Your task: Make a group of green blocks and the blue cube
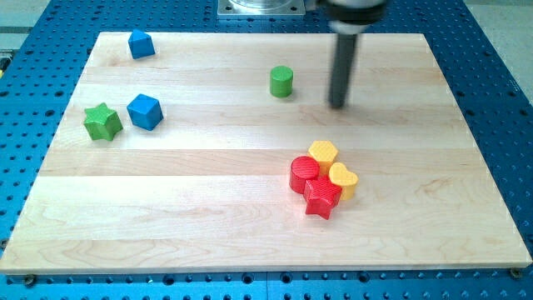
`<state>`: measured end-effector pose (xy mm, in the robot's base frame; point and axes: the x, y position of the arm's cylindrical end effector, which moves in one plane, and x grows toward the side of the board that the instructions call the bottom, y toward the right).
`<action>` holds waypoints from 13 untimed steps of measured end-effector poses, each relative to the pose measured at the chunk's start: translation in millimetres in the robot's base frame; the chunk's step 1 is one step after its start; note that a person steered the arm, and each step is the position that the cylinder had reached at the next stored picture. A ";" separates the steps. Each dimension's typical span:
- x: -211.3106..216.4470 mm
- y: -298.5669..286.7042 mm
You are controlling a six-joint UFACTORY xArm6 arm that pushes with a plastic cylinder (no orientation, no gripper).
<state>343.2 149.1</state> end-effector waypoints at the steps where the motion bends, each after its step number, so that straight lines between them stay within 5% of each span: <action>1: -28.6 -79.5; 3: -10.9 -283.7; 5: 15.3 -201.2; 7: 61.9 -300.8; 10: 31.4 -259.4; 12: 24.1 -320.4; 13: 24.1 -255.4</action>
<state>367.4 -106.2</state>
